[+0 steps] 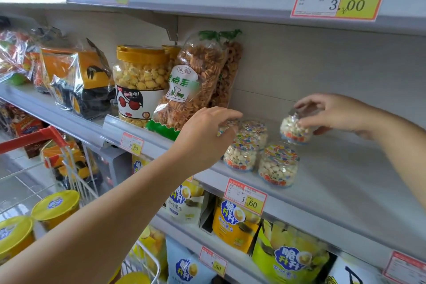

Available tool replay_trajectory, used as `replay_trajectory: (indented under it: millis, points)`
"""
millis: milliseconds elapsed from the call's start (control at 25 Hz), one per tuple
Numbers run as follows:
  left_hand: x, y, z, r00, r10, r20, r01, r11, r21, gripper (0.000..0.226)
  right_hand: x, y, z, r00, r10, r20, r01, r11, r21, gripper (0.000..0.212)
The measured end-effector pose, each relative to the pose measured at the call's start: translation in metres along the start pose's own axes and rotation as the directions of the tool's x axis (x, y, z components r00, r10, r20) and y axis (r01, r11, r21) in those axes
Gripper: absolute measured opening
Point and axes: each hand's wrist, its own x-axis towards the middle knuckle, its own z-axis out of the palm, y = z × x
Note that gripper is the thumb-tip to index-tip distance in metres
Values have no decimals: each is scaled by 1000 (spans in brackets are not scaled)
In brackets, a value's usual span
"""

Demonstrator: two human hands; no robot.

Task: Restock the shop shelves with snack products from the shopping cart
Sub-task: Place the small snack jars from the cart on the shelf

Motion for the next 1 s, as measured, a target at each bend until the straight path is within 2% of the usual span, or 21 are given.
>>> replay_trajectory:
  millis: [160, 320, 400, 520, 640, 680, 760, 840, 880, 920, 960, 1000]
  points:
    - [2, -2, 3, 1000, 13, 16, -13, 1000, 10, 34, -2, 6, 21, 986, 29, 164, -39, 998, 54, 33]
    - [-4, -12, -1, 996, -44, -81, 37, 996, -85, 33, -4, -7, 27, 986, 31, 164, -38, 998, 40, 25]
    - [-10, -16, -4, 990, -67, -123, 53, 992, -112, 33, -1, -18, 31, 988, 67, 140, -54, 994, -98, 40]
    - [-20, -22, -10, 986, -79, -146, 57, 987, -152, 35, 11, -30, 46, 974, 128, 189, -61, 945, -323, 67]
    - [-31, -30, -18, 983, -75, -170, 50, 987, -150, 36, 25, -28, 53, 972, 129, 194, -37, 907, -420, 89]
    - [-34, -34, -21, 981, -77, -176, 51, 988, -146, 37, 28, -27, 54, 971, 132, 199, -41, 912, -408, 89]
    - [-41, -40, -28, 981, -93, -169, 68, 987, -144, 36, 27, -27, 54, 959, 178, 219, -98, 938, -333, 74]
    - [-51, -46, -35, 980, -125, -157, 100, 983, -155, 36, 20, -33, 54, 958, 191, 215, -110, 935, -337, 64]
    - [-58, -49, -40, 976, -157, -149, 133, 978, -162, 37, 15, -40, 55, 975, 145, 166, -72, 922, -380, 64]
    - [-65, -55, -46, 971, -202, -131, 179, 970, -164, 38, 11, -49, 57, 997, 33, 65, -2, 904, -428, 60]
    - [-75, -60, -53, 963, -245, -110, 225, 960, -167, 38, 8, -61, 62, 989, -139, -50, 101, 883, -458, 52]
    - [-85, -68, -60, 958, -274, -82, 258, 952, -164, 37, -1, -78, 71, 944, -301, -137, 212, 869, -448, 44]
